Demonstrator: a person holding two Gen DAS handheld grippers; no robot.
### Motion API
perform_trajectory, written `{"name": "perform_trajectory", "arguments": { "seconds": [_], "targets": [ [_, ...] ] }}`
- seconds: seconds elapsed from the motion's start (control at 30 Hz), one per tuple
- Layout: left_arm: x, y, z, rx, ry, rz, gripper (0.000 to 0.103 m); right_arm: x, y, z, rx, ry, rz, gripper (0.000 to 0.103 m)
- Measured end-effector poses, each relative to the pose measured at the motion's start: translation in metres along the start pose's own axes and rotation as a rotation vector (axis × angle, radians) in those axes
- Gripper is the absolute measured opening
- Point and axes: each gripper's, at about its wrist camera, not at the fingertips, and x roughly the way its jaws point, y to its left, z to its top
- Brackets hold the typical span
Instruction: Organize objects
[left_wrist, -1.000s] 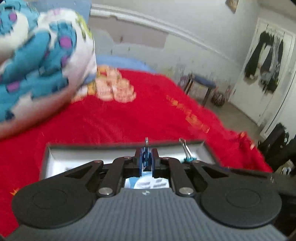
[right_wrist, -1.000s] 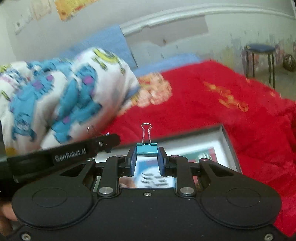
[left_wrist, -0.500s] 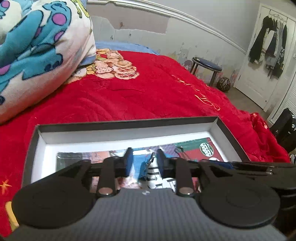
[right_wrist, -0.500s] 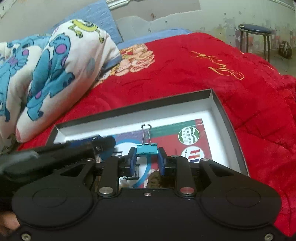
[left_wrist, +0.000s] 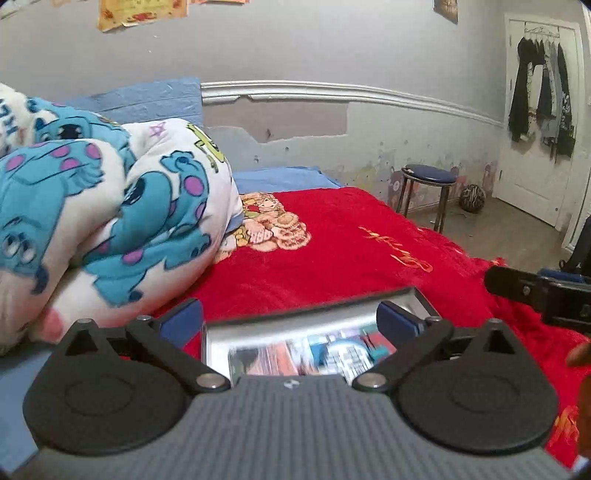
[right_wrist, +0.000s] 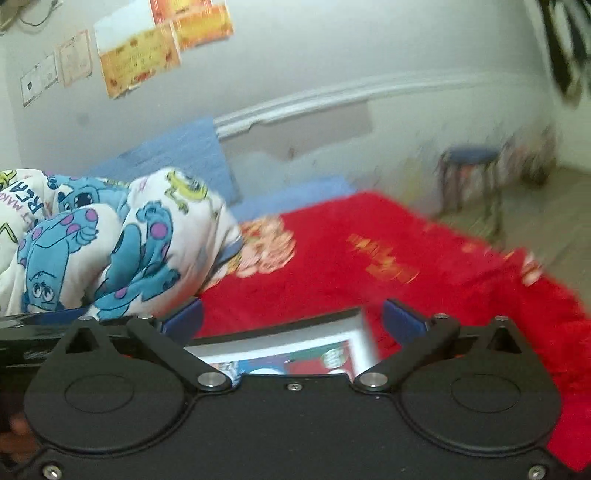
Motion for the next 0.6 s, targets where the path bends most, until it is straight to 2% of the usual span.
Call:
{"name": "perform_trajectory", "arguments": {
  "seconds": [0.1, 0.2, 0.27, 0.33, 0.4, 0.5, 0.53, 0.6],
  "targets": [
    [-0.025, -0.001, -0.040, -0.042, 0.002, 0.010, 0.103, -0.030, 0.003, -0.022, -0.074, -0.013, -0.019, 0.103],
    [-0.035, -0.002, -0.089, -0.122, 0.045, 0.046, 0.103, -0.047, 0.001, -0.071, -0.116, 0.024, -0.015, 0.103],
    [-0.036, -0.003, -0.121, -0.161, 0.077, 0.052, 0.103, -0.045, -0.007, -0.107, -0.072, 0.113, -0.005, 0.103],
    [-0.028, -0.005, -0.148, -0.166, 0.107, 0.063, 0.103, -0.031, -0.012, -0.136, -0.019, 0.261, -0.028, 0.103],
    [-0.013, -0.006, -0.166, -0.128, 0.172, 0.086, 0.103, -0.015, -0.010, -0.159, -0.089, 0.346, -0.032, 0.103],
    [0.011, -0.009, -0.181, -0.077, 0.264, 0.126, 0.103, -0.012, 0.011, -0.186, -0.309, 0.286, -0.107, 0.103],
    [0.012, -0.009, -0.187, -0.069, 0.246, 0.121, 0.103, -0.015, 0.015, -0.192, -0.322, 0.244, -0.123, 0.103],
    [0.010, -0.008, -0.196, -0.084, 0.190, 0.120, 0.103, -0.017, 0.015, -0.195, -0.307, 0.233, -0.129, 0.103]
  ]
}}
